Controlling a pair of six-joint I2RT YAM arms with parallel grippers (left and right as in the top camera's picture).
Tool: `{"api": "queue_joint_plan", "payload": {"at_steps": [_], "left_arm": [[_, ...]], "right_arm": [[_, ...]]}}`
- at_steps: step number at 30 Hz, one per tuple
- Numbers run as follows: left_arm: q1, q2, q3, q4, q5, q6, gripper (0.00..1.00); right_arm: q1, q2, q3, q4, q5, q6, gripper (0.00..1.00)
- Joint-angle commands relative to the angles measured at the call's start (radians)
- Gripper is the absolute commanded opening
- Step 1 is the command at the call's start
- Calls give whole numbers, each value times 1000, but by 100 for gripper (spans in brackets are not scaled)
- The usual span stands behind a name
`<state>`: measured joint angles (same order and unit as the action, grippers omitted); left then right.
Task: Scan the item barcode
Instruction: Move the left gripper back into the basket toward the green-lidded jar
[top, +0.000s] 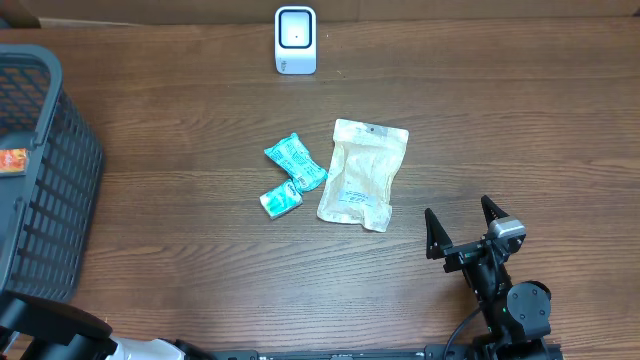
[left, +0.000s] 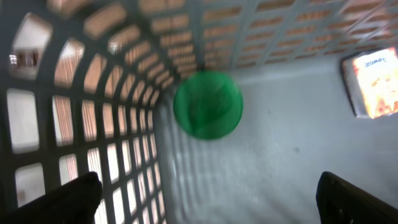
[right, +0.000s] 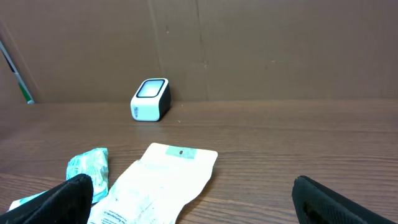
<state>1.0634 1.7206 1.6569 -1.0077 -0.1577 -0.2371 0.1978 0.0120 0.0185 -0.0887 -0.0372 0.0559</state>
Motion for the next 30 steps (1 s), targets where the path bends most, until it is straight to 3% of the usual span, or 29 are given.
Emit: {"api": "queue_joint_plan", "payload": {"at_steps": [1,12,16,30], "left_arm": [[9,-7,-6,41,36,144,100],[9,104,-6,103,35,220,100],[10,156,-6,107,29,264,94],[10,287,-6,108,-88,229,91]], "right_arm": [[4,-9,-10,7,-1,-1,100],[4,-9,-10,7,-1,-1,100],[4,-9,-10,7,-2,-1,100],[4,-9,-10,7,-1,-1,100]]}}
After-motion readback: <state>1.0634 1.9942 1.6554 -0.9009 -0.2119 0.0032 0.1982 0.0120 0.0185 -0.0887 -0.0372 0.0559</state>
